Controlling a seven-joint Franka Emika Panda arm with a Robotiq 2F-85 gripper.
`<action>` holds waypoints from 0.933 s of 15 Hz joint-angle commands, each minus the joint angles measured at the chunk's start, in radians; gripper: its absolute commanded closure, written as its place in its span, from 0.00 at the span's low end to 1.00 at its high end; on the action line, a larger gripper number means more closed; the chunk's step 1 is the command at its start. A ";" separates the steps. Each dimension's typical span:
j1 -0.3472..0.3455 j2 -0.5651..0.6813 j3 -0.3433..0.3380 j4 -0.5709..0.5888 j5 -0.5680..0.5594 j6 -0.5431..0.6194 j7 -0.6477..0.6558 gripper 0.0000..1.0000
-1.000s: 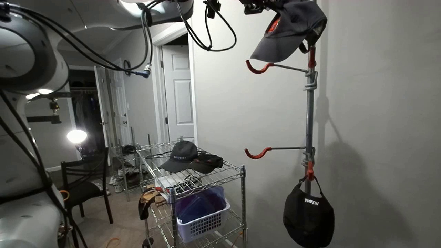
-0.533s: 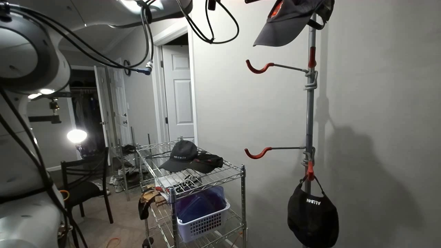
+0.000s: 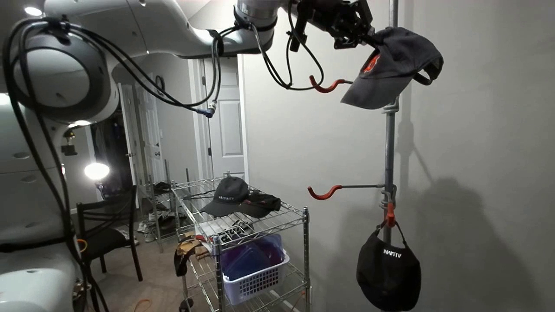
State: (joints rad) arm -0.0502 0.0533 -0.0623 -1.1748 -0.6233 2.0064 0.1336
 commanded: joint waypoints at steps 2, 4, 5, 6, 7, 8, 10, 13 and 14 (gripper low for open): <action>-0.003 0.001 -0.002 -0.025 0.008 -0.020 -0.067 0.98; -0.003 -0.004 0.000 -0.025 0.022 -0.027 -0.082 0.71; -0.001 -0.003 0.001 -0.022 0.025 -0.029 -0.088 0.70; 0.000 -0.005 0.001 -0.022 0.026 -0.029 -0.092 0.64; 0.000 -0.009 0.002 -0.023 0.033 -0.027 -0.104 0.58; 0.001 -0.013 0.003 -0.024 0.040 -0.024 -0.111 0.51; 0.002 -0.022 0.004 -0.024 0.051 -0.023 -0.125 0.40; 0.005 -0.034 0.008 -0.027 0.071 -0.019 -0.144 0.19; 0.007 -0.043 0.010 -0.032 0.082 -0.017 -0.152 0.14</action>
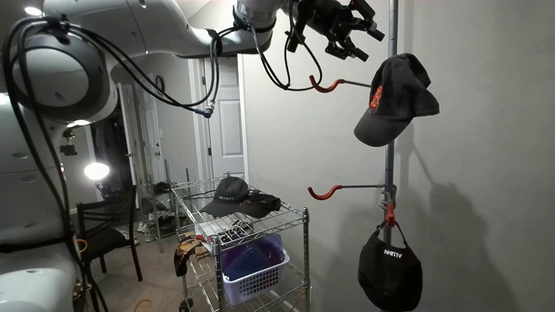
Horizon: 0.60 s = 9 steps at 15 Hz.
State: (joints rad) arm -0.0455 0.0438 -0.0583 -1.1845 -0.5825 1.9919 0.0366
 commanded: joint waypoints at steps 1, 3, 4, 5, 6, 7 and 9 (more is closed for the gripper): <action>0.005 -0.043 0.010 -0.026 0.056 -0.001 -0.067 0.08; 0.014 -0.066 0.018 -0.035 0.083 -0.002 -0.097 0.01; 0.021 -0.078 0.024 -0.037 0.095 -0.014 -0.109 0.00; 0.026 -0.092 0.030 -0.041 0.109 -0.020 -0.119 0.00; 0.033 -0.103 0.037 -0.040 0.110 -0.043 -0.125 0.00; 0.041 -0.120 0.042 -0.041 0.124 -0.072 -0.140 0.00; 0.059 -0.156 0.055 -0.049 0.139 -0.124 -0.162 0.00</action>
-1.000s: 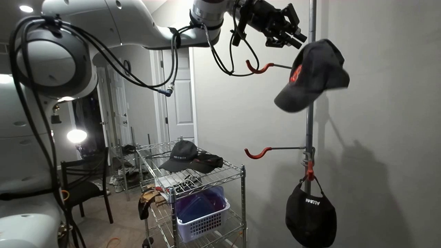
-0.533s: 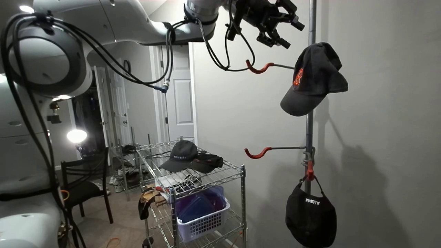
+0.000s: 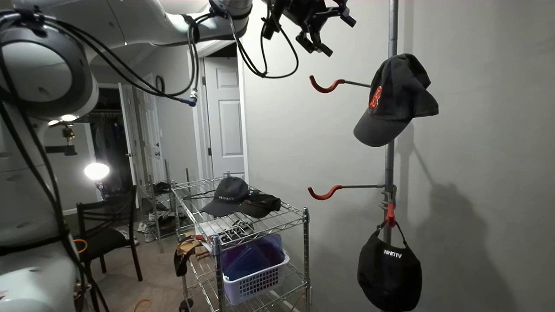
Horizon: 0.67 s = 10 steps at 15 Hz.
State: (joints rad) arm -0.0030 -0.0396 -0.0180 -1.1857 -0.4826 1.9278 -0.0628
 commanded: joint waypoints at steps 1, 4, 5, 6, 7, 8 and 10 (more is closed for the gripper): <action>0.027 -0.091 0.021 -0.054 0.043 -0.074 -0.075 0.00; 0.064 -0.141 0.045 -0.074 0.052 -0.106 -0.111 0.00; 0.081 -0.150 0.058 -0.080 0.050 -0.122 -0.124 0.00; 0.096 -0.161 0.070 -0.093 0.048 -0.130 -0.132 0.00; 0.113 -0.168 0.085 -0.105 0.044 -0.147 -0.144 0.00; 0.132 -0.173 0.100 -0.120 0.041 -0.163 -0.155 0.00; 0.166 -0.176 0.128 -0.147 0.041 -0.188 -0.170 0.00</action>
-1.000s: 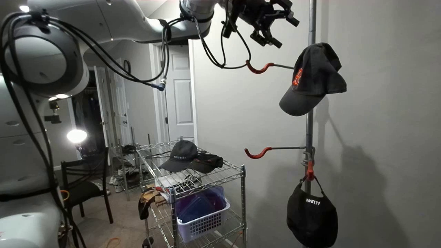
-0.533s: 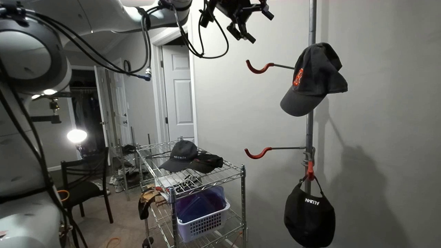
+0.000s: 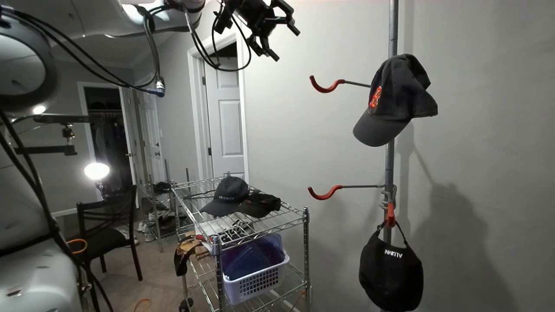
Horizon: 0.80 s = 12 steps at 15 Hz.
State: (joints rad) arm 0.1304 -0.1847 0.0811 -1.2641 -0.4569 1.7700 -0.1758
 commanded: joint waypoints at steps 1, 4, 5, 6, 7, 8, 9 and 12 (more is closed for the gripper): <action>0.050 -0.029 0.042 -0.084 0.016 -0.040 -0.067 0.00; 0.102 -0.016 0.081 -0.145 0.020 -0.068 -0.092 0.00; 0.117 -0.015 0.094 -0.167 0.014 -0.081 -0.098 0.00; 0.130 -0.011 0.103 -0.189 0.012 -0.083 -0.103 0.00; 0.140 -0.005 0.112 -0.207 0.007 -0.086 -0.106 0.00; 0.150 -0.004 0.119 -0.234 -0.001 -0.078 -0.104 0.00; 0.130 0.004 0.149 -0.243 0.000 -0.076 -0.105 0.00; 0.133 0.018 0.168 -0.286 -0.007 -0.070 -0.100 0.00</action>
State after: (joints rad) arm 0.2767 -0.1662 0.2296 -1.5090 -0.4579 1.6974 -0.2346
